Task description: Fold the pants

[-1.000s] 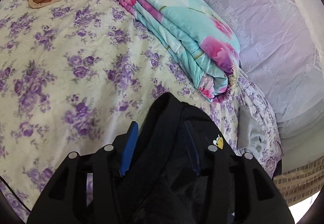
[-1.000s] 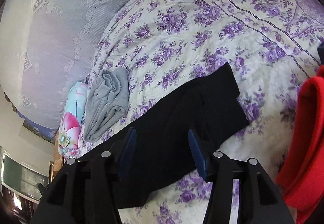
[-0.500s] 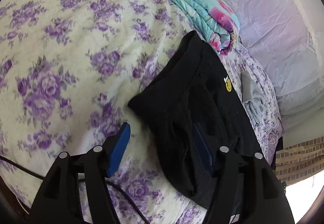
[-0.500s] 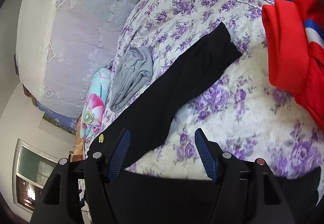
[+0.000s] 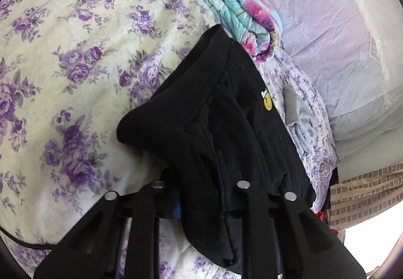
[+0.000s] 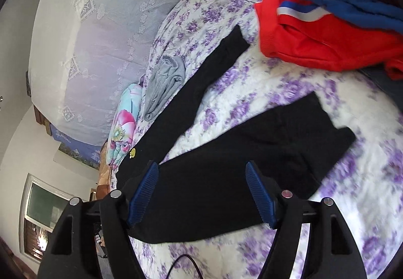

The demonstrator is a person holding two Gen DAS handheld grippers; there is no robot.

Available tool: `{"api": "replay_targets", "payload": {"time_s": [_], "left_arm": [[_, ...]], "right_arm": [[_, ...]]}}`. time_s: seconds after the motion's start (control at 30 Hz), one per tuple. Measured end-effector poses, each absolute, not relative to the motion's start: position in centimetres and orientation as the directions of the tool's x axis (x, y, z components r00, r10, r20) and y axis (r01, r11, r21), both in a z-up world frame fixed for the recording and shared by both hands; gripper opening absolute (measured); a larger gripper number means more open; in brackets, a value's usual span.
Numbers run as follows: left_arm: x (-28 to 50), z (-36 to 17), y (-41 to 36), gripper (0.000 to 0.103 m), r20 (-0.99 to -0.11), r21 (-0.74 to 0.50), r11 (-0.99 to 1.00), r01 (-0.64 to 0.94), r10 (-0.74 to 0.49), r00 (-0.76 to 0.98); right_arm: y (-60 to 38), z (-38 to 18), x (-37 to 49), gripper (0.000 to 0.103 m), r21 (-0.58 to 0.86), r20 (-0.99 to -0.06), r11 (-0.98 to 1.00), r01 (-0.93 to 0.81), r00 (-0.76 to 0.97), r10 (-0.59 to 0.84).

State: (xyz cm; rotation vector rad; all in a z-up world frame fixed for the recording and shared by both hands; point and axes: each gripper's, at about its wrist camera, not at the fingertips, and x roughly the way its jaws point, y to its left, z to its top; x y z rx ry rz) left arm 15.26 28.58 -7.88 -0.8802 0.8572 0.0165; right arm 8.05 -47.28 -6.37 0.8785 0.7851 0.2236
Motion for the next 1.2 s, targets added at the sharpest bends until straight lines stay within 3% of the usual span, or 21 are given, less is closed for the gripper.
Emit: {"api": "replay_targets", "payload": {"time_s": [0.2, 0.4, 0.5, 0.53, 0.57, 0.8, 0.93, 1.07, 1.13, 1.2], "left_arm": [[13.6, -7.0, 29.4, 0.012, -0.619, -0.701, 0.638, -0.320, -0.321, 0.717], [13.4, -6.8, 29.5, 0.011, -0.618, -0.706, 0.628, -0.327, -0.320, 0.718], [12.8, -6.3, 29.7, 0.010, -0.600, -0.723, 0.610, -0.325, -0.321, 0.733], [12.4, -6.2, 29.8, 0.010, -0.597, -0.724, 0.608, -0.325, -0.317, 0.737], [12.0, -5.9, 29.9, 0.010, -0.594, -0.725, 0.607, -0.326, -0.310, 0.742], [7.2, -4.1, 30.9, 0.009, -0.558, -0.752, 0.575, -0.321, -0.297, 0.775], [5.7, -4.9, 31.3, 0.009, -0.565, -0.746, 0.580, -0.327, -0.293, 0.771], [6.3, -9.6, 31.3, 0.010, -0.662, -0.699, 0.577, -0.423, -0.296, 0.689], [5.5, -10.3, 31.3, 0.022, -0.658, -0.701, 0.575, -0.422, -0.293, 0.694], [4.3, -10.0, 31.8, 0.033, -0.634, -0.720, 0.559, -0.411, -0.290, 0.717]], "right_arm": [[-49.2, -9.6, 2.7, 0.073, 0.770, -0.564, 0.593, 0.236, 0.688, 0.457], [-49.0, -11.9, 5.0, 0.069, 0.781, -0.537, 0.582, 0.227, 0.720, 0.440], [-48.7, -12.4, 7.1, 0.038, 0.777, -0.535, 0.591, 0.218, 0.724, 0.436], [-48.7, -12.7, 7.7, 0.017, 0.785, -0.528, 0.581, 0.215, 0.724, 0.444], [-48.7, -13.0, 8.0, 0.011, 0.798, -0.513, 0.565, 0.207, 0.725, 0.459], [-49.8, -7.9, 5.3, 0.006, 0.799, -0.439, 0.591, 0.113, 0.780, 0.445], [-50.5, -8.6, 4.6, 0.006, 0.771, -0.486, 0.620, 0.142, 0.760, 0.430], [-50.6, -13.1, 5.4, 0.007, 0.776, -0.557, 0.587, 0.231, 0.688, 0.466], [-51.1, -13.6, 4.8, 0.011, 0.808, -0.531, 0.539, 0.238, 0.690, 0.492], [-51.7, -12.9, 3.8, 0.025, 0.802, -0.536, 0.543, 0.249, 0.703, 0.468]]}}
